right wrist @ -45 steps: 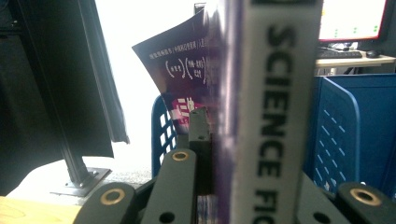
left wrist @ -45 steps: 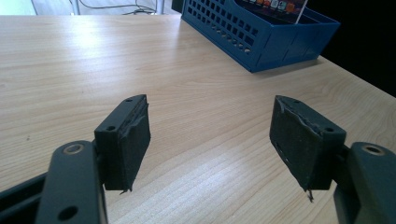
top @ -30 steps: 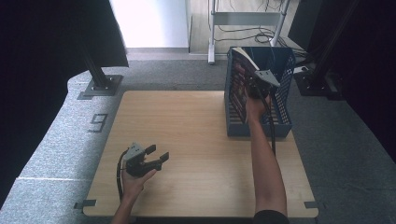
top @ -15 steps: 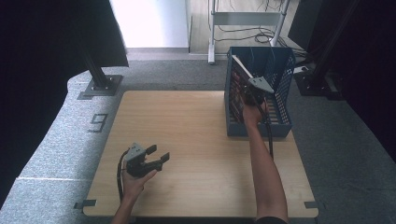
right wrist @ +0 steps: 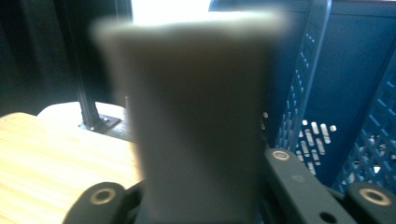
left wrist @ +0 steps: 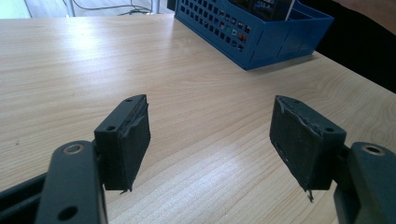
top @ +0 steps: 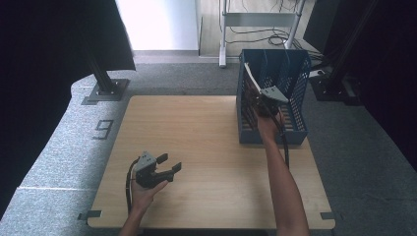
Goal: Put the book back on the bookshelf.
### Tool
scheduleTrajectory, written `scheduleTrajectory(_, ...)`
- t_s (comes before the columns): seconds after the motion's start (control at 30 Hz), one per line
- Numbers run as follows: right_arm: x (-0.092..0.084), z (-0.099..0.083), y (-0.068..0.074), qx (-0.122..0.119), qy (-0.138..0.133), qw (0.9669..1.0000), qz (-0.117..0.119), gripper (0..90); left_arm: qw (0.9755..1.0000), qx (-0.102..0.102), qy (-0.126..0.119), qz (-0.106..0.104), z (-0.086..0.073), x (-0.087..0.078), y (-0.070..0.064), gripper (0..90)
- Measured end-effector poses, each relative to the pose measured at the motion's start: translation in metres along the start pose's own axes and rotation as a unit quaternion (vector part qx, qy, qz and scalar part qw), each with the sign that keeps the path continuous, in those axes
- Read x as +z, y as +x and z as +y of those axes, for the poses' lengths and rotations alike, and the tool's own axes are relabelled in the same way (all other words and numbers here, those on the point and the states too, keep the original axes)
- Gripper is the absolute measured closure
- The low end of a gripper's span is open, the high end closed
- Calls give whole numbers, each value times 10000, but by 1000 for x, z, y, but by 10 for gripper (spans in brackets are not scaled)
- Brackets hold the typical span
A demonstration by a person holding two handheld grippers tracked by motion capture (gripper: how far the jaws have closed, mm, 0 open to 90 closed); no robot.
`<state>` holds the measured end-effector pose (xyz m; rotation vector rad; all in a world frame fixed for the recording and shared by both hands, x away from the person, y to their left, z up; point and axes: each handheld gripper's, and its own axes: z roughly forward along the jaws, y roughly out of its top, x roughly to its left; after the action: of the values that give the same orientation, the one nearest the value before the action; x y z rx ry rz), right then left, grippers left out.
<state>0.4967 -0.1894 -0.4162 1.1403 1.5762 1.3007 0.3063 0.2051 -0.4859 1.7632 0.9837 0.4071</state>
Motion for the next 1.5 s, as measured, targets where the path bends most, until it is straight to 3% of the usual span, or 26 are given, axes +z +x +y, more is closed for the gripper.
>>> scheduleTrajectory(0.1,0,1,2,-127,8,9998,-130,813,10000,-14,1,11,0,0,1,287)
scheduleTrajectory(0.43,1,6,-7,78,-93,9990,-432,816,9999,39,21,116,-1,1,3,288)
scheduleTrajectory(0.6,6,9,-11,179,-300,9975,-608,816,9996,126,48,238,-1,0,4,288)
scheduleTrajectory(0.87,25,17,-19,373,-511,9945,-835,816,9994,95,23,331,-1,-1,9,288)
scheduleTrajectory(1.0,37,13,-15,348,-592,9935,-910,816,9992,84,42,378,-2,-2,12,288)
scheduleTrajectory(1.1,43,5,-6,240,-459,9954,-806,814,9992,65,57,378,-3,-1,13,288)
scheduleTrajectory(1.23,39,-3,3,19,-514,9966,-648,799,9993,69,96,346,-4,1,13,288)
scheduleTrajectory(1.5,23,4,4,3,-301,9993,-239,719,9995,132,65,264,-2,0,5,286)
